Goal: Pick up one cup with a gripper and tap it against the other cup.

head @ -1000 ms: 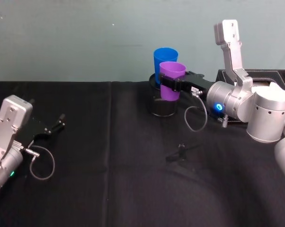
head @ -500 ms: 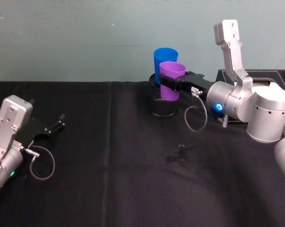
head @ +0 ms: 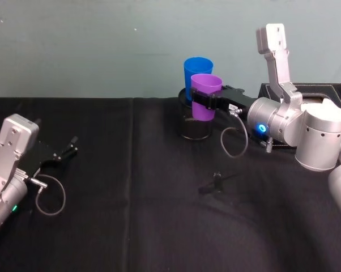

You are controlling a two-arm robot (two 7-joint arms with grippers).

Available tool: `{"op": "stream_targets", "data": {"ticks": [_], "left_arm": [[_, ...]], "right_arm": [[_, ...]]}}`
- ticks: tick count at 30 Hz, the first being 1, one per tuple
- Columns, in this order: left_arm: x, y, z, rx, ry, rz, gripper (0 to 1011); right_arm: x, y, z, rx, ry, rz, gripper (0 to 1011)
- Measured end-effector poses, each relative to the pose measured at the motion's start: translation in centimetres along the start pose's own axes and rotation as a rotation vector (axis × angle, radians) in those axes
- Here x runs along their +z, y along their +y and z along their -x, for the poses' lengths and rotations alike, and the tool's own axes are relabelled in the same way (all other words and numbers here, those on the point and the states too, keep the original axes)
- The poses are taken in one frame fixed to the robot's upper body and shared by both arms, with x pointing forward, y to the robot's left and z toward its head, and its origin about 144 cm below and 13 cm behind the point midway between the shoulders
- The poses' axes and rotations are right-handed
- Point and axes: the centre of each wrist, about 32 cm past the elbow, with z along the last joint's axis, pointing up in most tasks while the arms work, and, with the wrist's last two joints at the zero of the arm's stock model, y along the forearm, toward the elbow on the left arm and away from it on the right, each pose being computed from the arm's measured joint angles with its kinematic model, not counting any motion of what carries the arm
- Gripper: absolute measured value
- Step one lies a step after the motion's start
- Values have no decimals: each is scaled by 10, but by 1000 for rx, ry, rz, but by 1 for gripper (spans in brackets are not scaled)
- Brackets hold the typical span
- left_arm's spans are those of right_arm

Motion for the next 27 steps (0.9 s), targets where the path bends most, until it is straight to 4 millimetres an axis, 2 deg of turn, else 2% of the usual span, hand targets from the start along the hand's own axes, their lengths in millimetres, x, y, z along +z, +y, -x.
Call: {"op": "stream_targets", "data": {"ticks": [27], "left_arm": [[0,0,0,0,0,0,1000]], "right_arm": [[0,0,0,0,0,0,726]]}}
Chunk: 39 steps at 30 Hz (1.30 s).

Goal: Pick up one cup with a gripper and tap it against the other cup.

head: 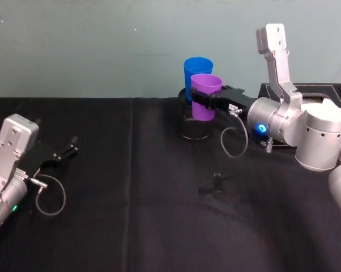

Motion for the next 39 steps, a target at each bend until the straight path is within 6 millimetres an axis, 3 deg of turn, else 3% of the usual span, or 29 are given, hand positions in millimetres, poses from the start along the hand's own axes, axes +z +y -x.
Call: {"op": "stream_targets", "data": {"ticks": [39], "left_arm": [[0,0,0,0,0,0,1000]], "right_arm": [[0,0,0,0,0,0,726]]}}
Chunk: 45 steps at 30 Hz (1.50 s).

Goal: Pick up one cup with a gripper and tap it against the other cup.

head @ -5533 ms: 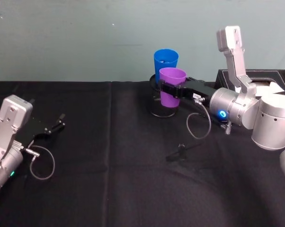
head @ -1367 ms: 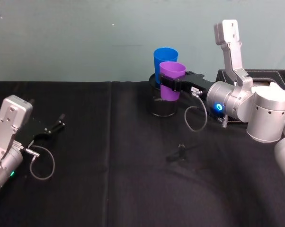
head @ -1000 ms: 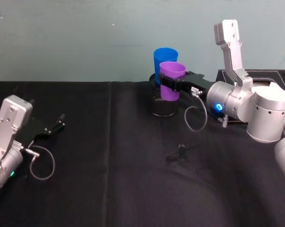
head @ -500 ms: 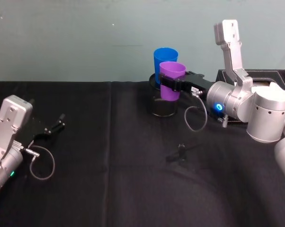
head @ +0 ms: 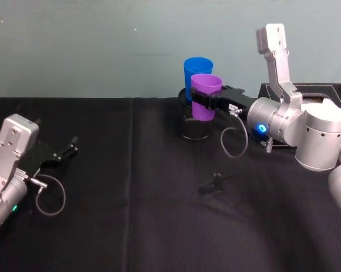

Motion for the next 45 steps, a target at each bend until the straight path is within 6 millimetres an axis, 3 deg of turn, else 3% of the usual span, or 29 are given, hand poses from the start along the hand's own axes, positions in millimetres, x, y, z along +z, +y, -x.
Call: {"op": "stream_targets", "data": {"ticks": [45], "left_arm": [[0,0,0,0,0,0,1000]], "right_arm": [[0,0,0,0,0,0,726]]}}
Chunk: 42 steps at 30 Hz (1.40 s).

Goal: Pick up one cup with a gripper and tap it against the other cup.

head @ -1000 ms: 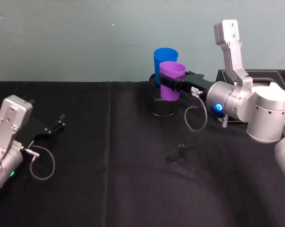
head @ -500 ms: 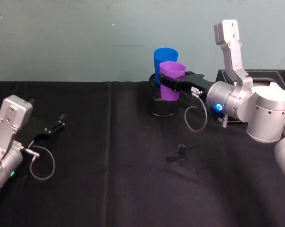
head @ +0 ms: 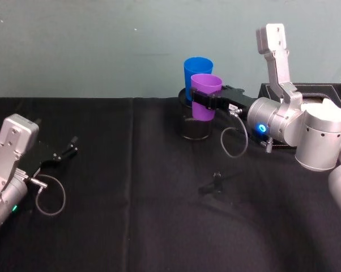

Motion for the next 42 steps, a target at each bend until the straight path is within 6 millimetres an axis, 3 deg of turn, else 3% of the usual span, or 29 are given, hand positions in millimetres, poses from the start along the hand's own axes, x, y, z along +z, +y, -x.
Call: {"op": "stream_targets", "data": {"ticks": [42], "left_arm": [[0,0,0,0,0,0,1000]], "right_arm": [[0,0,0,0,0,0,726]]}}
